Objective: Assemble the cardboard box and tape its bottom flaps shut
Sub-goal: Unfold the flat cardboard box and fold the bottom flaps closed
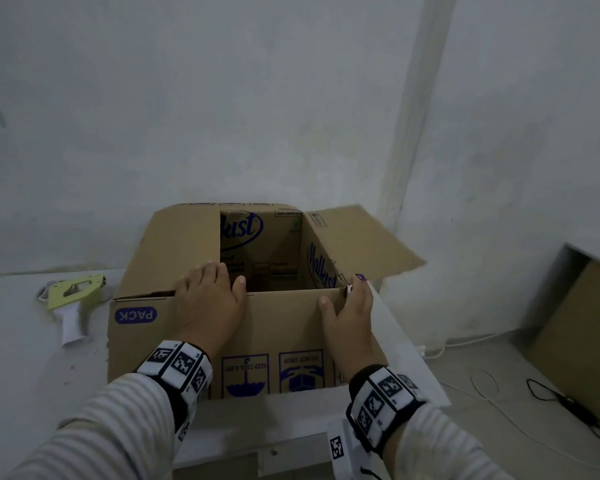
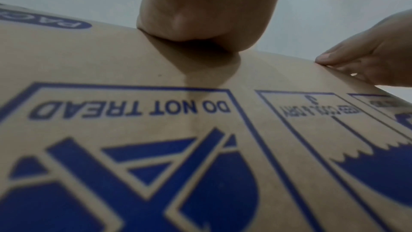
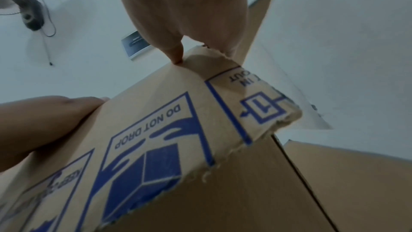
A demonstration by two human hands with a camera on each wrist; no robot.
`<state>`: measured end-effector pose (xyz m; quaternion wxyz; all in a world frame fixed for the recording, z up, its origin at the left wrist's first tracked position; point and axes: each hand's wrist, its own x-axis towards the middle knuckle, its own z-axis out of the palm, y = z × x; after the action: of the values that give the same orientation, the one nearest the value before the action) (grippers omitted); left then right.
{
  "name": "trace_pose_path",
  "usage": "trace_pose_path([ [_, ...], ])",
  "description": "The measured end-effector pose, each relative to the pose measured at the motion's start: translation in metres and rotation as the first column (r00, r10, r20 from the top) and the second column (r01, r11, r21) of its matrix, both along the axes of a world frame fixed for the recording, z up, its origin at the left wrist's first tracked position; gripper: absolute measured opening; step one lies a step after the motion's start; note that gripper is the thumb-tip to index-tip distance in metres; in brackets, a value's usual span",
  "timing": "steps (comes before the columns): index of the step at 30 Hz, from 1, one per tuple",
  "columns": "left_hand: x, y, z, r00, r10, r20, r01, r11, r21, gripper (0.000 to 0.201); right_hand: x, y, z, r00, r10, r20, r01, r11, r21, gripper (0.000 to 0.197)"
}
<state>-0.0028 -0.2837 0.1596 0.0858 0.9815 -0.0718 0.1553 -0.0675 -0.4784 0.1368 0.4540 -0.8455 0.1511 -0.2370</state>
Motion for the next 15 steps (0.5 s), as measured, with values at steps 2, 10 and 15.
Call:
trace_pose_path([
  [2,-0.001,0.001,0.0,1.0,-0.003,-0.003,0.003,1.0,-0.002,0.058,0.001,-0.001,0.004,1.0,0.026,0.0,-0.026,0.996,-0.088,0.066],
  [10,-0.005,0.008,0.001,0.997,-0.067,-0.026,0.066,0.997,-0.027,0.061,0.004,0.005,0.002,0.987,0.132,0.09,-0.09,0.925,-0.368,0.039],
  [15,-0.007,0.03,-0.006,0.982,-0.178,-0.068,0.174,0.982,-0.069,0.059,0.001,0.011,0.002,0.986,0.153,0.066,-0.092,0.832,-0.547,0.04],
])
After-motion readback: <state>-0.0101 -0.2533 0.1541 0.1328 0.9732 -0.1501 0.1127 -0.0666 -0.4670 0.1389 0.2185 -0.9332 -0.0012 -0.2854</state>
